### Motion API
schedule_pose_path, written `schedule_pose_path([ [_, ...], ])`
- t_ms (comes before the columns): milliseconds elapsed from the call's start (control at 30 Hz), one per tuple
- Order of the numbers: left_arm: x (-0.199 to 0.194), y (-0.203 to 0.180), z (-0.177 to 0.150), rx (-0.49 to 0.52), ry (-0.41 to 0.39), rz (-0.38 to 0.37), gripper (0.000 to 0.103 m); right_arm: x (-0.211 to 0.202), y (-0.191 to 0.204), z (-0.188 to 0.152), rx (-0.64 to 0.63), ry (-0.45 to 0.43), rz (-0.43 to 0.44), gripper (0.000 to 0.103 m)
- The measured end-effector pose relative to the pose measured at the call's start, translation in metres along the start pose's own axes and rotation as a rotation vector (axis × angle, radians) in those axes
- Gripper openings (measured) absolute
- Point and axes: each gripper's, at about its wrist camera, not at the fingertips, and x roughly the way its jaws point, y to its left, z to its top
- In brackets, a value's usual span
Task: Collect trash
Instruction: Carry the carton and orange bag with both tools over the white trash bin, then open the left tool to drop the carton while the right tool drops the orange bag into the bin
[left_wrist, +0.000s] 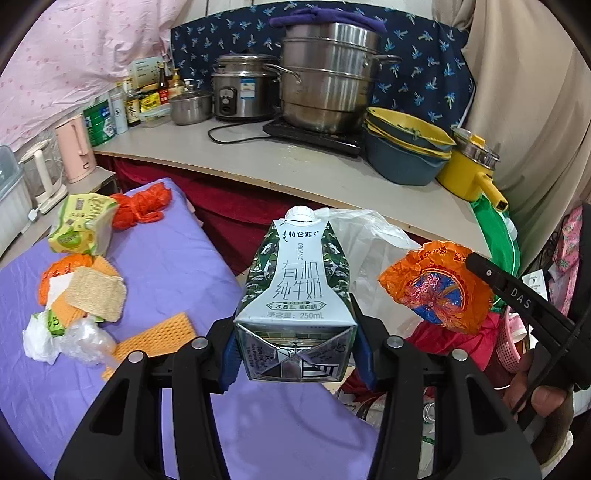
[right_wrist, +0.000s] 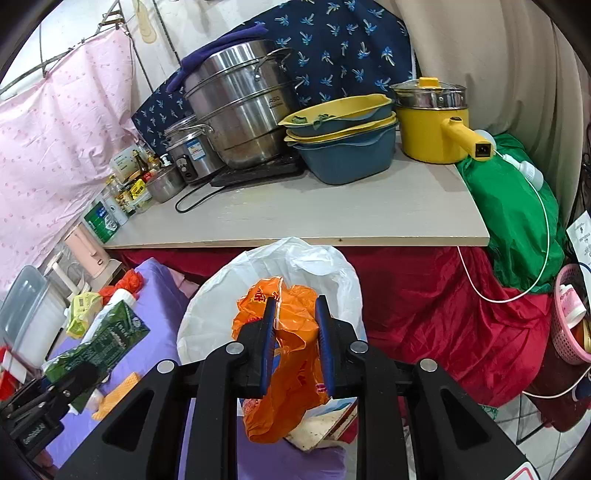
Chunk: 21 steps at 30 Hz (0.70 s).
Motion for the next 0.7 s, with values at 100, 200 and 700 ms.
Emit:
schedule_pose_path([
  [100,0.014,-0.010,0.001,0.021,0.023,-0.012,0.047,0.001,-0.006,-0.001,0.015,0.002,-0.009,0.020],
  [200,0.024,-0.016,0.003,0.034,0.030,-0.017,0.047,0.002,-0.012,-0.003,0.028,0.006,-0.015,0.020],
  [700,0.053,-0.027,0.028,0.045,0.022,-0.003,0.059,0.007,-0.013,-0.003,0.031,0.016,-0.030,0.020],
])
